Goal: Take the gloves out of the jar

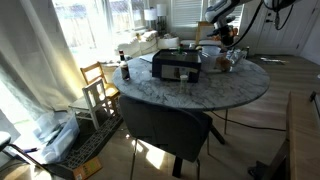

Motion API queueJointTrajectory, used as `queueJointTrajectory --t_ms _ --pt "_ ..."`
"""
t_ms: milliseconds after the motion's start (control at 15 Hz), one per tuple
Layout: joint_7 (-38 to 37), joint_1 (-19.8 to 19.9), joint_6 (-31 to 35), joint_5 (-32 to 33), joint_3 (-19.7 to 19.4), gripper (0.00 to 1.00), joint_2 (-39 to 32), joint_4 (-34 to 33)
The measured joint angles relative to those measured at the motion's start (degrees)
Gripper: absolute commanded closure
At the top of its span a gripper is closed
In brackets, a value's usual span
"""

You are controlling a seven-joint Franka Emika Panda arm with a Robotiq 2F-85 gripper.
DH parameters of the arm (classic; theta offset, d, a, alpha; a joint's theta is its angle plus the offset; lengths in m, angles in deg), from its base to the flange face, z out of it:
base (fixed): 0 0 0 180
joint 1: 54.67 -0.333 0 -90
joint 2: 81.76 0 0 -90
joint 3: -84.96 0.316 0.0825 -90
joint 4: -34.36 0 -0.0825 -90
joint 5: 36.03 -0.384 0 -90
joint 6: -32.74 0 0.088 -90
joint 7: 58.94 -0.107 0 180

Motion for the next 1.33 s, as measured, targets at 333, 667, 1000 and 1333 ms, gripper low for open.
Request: queueJointTrajectory --t_ms 333,667,1000,1333 --pt "1.5 2.4 -2.2 -6.0 4.1 0.01 0.0 -3.7" --pt "10.9 6.4 -2.2 -11.9 7.5 0.0 3.6 -5.0" --pt "26.6 9.8 -1.9 -13.0 8.7 0.0 10.0 -4.5" --pt "40.6 8.7 -0.3 -13.0 10.2 0.0 16.1 -0.5"
